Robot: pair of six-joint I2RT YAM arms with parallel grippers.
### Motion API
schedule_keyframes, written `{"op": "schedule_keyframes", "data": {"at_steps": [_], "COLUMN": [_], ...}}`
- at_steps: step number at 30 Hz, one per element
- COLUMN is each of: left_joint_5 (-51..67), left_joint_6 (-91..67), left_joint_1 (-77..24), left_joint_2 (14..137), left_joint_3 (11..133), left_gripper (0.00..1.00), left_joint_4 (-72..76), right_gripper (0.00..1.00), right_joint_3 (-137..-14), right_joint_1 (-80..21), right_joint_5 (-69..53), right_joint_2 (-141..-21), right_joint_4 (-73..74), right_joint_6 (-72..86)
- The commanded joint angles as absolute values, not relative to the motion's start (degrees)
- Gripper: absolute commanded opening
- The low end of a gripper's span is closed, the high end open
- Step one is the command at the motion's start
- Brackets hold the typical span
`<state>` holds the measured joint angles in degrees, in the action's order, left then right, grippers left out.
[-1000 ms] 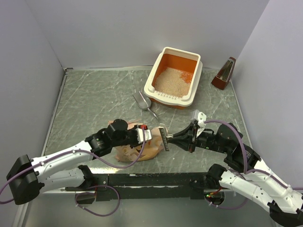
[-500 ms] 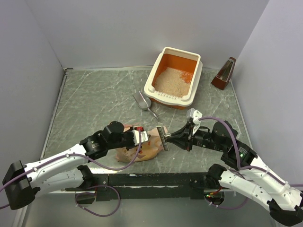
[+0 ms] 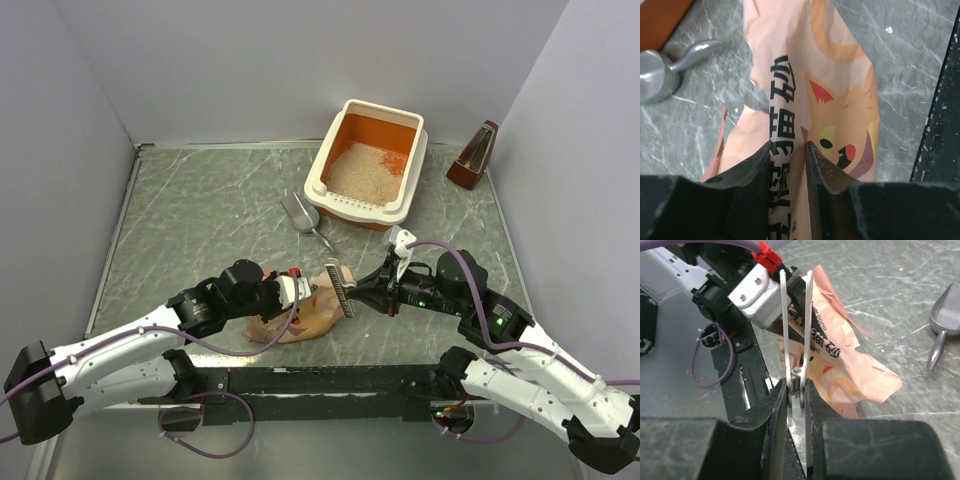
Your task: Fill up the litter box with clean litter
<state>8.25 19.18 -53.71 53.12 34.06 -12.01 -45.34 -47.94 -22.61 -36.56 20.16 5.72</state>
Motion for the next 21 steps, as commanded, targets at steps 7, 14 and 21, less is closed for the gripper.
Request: {"op": "schedule_keyframes", "data": {"at_steps": [7, 14, 21], "left_joint_5": [8.1, 8.0, 7.6], "left_joint_6": [17.1, 17.7, 17.3], "left_joint_1": [-53.9, -53.8, -53.8], "left_joint_2": [50.5, 49.0, 49.1], "left_joint_3": [36.4, 37.1, 37.1], "left_gripper": [0.16, 0.01, 0.01], "left_joint_4": [-23.1, -25.0, -23.3], "right_gripper": [0.0, 0.0, 0.0], "right_joint_3": [-49.2, -49.9, -47.6], "right_joint_1": [-47.2, -44.7, -39.9], "right_joint_5": [-20.4, -29.9, -43.4], "right_joint_2": [-42.0, -49.0, -51.3], "right_joint_4": [11.4, 5.8, -3.1], "right_joint_6": [3.9, -3.9, -10.3]}}
